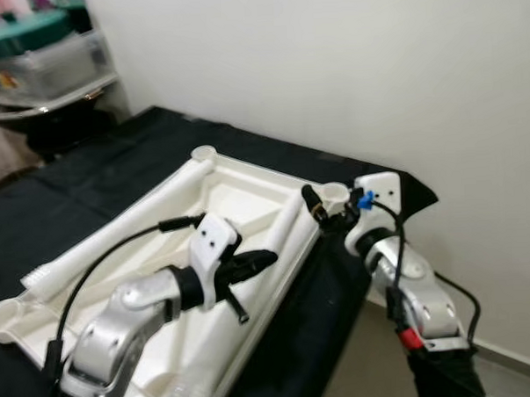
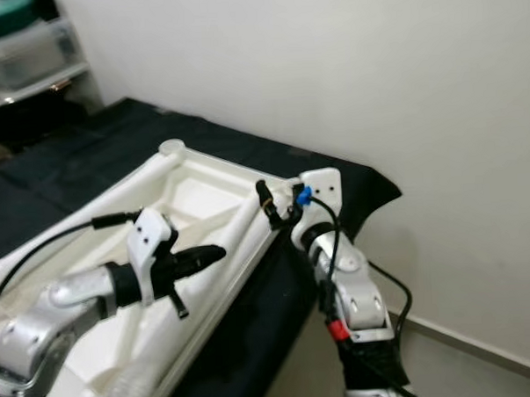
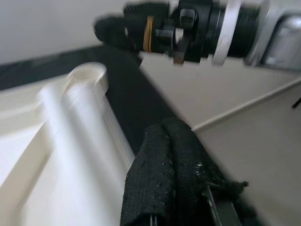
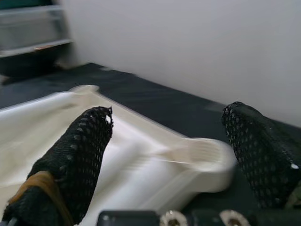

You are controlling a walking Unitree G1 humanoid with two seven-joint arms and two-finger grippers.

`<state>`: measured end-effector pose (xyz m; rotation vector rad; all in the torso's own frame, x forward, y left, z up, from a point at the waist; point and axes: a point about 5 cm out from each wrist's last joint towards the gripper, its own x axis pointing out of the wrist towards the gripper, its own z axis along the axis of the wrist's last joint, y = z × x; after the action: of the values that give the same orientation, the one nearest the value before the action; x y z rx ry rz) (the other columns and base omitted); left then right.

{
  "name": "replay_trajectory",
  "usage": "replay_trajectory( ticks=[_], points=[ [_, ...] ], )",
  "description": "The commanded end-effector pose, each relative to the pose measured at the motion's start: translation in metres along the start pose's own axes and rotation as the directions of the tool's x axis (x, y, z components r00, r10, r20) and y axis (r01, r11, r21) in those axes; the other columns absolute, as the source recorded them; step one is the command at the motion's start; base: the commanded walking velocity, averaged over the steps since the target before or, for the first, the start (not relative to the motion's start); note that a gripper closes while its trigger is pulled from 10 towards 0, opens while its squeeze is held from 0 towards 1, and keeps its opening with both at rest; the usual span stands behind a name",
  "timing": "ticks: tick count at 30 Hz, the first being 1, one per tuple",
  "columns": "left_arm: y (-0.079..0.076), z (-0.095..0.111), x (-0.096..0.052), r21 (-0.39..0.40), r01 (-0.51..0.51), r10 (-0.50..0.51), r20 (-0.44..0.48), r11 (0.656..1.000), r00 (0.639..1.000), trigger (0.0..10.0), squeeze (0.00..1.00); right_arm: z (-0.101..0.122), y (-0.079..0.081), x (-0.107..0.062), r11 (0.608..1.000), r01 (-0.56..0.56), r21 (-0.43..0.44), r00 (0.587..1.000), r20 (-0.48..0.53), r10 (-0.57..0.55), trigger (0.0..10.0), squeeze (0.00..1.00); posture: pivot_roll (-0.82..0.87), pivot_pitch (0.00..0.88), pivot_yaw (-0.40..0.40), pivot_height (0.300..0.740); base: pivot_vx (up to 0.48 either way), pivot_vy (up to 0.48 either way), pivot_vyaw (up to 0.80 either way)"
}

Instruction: Building children table

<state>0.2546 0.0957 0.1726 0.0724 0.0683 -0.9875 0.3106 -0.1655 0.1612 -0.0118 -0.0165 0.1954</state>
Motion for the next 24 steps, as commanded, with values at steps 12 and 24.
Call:
replay_trajectory(
  ticks=[12, 24],
  points=[
    [0.0027, -0.0039, 0.0003, -0.003, -0.049, 0.049, -0.029, 0.999, 0.998, 10.0, 0.00, 0.0019, 0.0000, 0.0007, 1.000, 0.000, -0.007, 1.000, 0.006, 0.000, 10.0, 0.00, -0.11, 0.000, 0.020, 0.740, 0.173, -0.223, 0.00],
    [0.0084, -0.0059, 0.0026, 0.008, -0.127, 0.127, -0.016, 0.992, 0.992, 10.0, 0.00, 0.0007, -0.0001, -0.0006, 1.000, -0.004, -0.014, 1.000, -0.002, 0.004, 10.0, 0.00, -0.12, 0.000, 0.015, 0.740, 0.000, 0.000, 0.00]
  ],
)
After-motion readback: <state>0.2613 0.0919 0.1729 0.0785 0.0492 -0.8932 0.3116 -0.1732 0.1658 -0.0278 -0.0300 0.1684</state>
